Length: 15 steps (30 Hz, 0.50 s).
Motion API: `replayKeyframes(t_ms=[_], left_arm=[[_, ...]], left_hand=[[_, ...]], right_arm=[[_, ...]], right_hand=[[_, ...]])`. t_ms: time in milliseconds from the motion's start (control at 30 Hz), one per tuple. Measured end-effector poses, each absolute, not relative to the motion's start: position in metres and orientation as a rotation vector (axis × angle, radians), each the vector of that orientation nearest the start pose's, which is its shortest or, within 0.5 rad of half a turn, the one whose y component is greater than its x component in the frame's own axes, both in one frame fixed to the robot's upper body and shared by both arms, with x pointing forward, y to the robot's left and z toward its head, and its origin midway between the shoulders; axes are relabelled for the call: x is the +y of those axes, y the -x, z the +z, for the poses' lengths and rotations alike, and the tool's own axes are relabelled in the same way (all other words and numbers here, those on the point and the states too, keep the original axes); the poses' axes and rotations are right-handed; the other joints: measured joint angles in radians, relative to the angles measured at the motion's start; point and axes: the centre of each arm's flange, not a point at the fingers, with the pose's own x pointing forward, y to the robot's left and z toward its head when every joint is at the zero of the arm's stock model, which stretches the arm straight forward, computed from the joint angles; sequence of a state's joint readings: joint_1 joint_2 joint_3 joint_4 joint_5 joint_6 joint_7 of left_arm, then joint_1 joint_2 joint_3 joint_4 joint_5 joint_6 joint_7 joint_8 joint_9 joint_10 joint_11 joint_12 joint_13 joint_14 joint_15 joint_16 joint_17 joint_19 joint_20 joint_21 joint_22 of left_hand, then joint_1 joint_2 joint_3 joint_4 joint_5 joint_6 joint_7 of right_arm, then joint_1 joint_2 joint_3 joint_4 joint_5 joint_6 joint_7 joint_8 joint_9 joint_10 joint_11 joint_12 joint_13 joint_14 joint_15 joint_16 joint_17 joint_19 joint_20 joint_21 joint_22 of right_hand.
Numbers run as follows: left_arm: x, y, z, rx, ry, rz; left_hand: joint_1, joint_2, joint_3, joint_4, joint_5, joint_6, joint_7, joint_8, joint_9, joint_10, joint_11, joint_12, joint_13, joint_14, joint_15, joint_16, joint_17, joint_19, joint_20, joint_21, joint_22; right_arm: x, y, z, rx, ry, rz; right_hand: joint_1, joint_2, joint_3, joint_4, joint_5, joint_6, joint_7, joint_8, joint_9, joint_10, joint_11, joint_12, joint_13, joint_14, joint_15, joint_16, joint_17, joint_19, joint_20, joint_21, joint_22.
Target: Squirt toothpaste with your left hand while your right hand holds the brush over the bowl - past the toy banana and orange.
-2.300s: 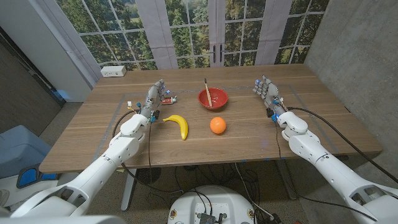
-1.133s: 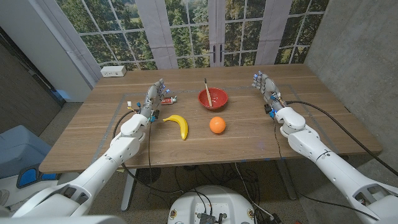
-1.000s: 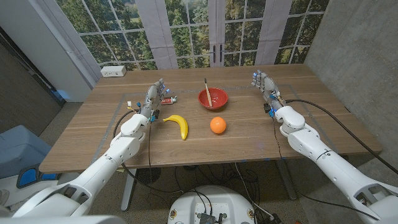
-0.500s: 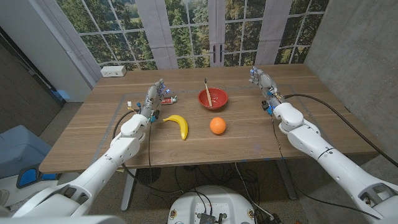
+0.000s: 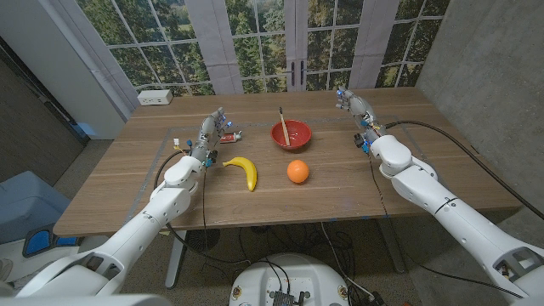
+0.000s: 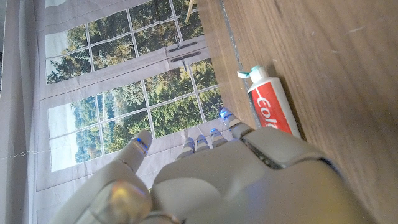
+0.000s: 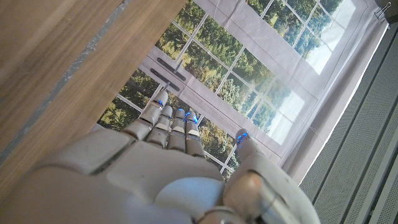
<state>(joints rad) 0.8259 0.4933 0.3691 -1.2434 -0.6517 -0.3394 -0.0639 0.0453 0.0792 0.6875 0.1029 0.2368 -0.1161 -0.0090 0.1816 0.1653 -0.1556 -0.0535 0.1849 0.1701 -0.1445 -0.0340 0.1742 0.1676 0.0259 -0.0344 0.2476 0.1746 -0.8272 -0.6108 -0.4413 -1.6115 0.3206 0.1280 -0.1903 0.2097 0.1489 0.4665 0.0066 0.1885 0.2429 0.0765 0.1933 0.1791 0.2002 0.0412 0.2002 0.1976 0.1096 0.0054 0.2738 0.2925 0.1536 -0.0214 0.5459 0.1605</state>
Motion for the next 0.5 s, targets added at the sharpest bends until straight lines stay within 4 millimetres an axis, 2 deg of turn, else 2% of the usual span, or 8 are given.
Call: replayKeyframes(t_ms=[133, 500], left_arm=[[0.295, -0.657, -0.032, -0.615, 0.05, -0.214], [0.297, -0.658, -0.033, -0.62, 0.056, -0.218]], left_hand=[[0.0, 0.0, 0.0, 0.0, 0.0, 0.0, 0.0, 0.0, 0.0, 0.0, 0.0, 0.0, 0.0, 0.0, 0.0, 0.0, 0.0, 0.001, -0.001, 0.0, 0.0], [0.0, 0.0, 0.0, 0.0, 0.0, 0.0, 0.0, 0.0, 0.0, 0.0, 0.0, 0.0, 0.0, 0.0, 0.0, 0.0, 0.0, 0.001, -0.001, -0.004, 0.0]], right_arm=[[-0.231, -0.606, 0.043, -0.726, 0.353, 0.138], [-0.216, -0.602, 0.056, -0.74, 0.43, 0.142]], right_hand=[[0.0, 0.0, 0.001, -0.01, 0.0, 0.0, 0.0, 0.0, 0.0, 0.003, -0.003, 0.0, 0.0, 0.0, 0.0, 0.0, 0.0, 0.007, -0.007, 0.0, 0.0], [0.012, 0.009, 0.006, -0.02, -0.004, 0.004, 0.004, 0.0, 0.0, 0.011, 0.0, 0.0, 0.0, 0.005, -0.005, 0.0, 0.0, 0.011, -0.003, -0.008, 0.004]])
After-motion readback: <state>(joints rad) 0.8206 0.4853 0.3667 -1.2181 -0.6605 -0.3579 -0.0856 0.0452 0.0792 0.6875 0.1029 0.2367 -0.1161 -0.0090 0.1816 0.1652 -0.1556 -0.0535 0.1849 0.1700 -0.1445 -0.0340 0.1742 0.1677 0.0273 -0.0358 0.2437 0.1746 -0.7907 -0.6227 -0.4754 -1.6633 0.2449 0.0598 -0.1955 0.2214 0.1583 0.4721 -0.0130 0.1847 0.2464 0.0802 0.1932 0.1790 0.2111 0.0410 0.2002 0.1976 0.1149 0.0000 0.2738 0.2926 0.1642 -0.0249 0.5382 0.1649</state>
